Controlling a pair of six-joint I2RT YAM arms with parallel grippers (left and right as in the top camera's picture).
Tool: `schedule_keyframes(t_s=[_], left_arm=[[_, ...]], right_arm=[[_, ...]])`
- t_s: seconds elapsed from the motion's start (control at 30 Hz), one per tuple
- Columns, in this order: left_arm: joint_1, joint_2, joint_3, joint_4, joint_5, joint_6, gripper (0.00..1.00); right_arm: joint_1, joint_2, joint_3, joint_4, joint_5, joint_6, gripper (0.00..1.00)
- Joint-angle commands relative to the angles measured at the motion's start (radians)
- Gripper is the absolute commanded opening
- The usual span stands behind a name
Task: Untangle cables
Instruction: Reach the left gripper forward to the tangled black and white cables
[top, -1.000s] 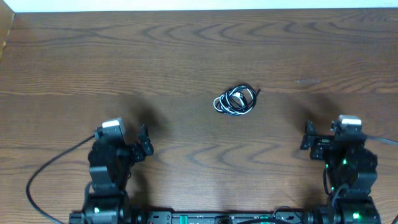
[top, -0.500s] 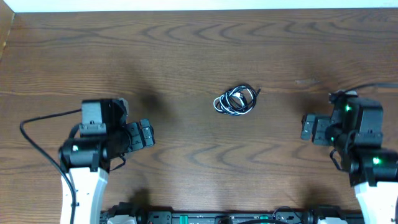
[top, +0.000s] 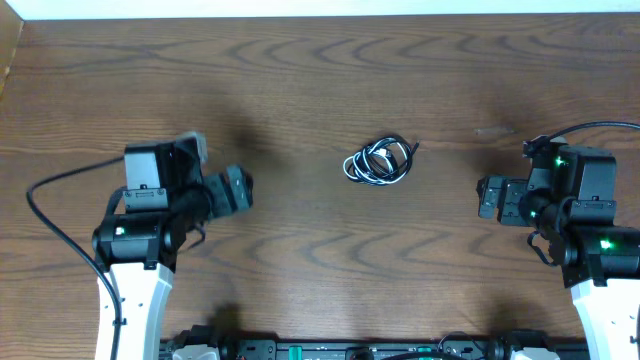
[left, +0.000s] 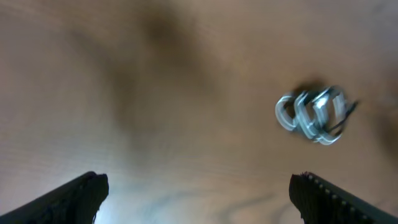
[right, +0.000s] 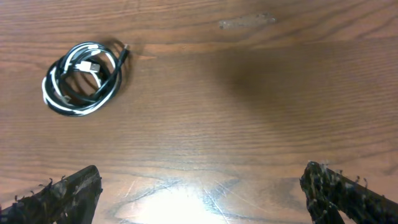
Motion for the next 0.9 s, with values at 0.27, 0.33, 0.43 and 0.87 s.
schedule_keyframes(t_s=[0.27, 0.33, 0.43, 0.87], left_arm=[[-0.152, 0.232, 0.180, 0.115, -0.014, -0.085, 0.98], [-0.200, 0.307, 0.246, 0.096, -0.055, -0.085, 0.98], [-0.256, 0.412, 0.332, 0.066, -0.115, -0.084, 0.98], [-0.434, 0.731, 0.373, 0.235, -0.134, -0.119, 0.95]], right_arm=[[0.008, -0.002, 0.021, 0.005, -0.022, 0.013, 0.99], [0.008, -0.002, 0.021, 0.005, -0.022, 0.013, 0.99], [0.008, -0.002, 0.021, 0.005, -0.022, 0.013, 0.99], [0.008, -0.002, 0.021, 0.006, -0.022, 0.013, 0.99]])
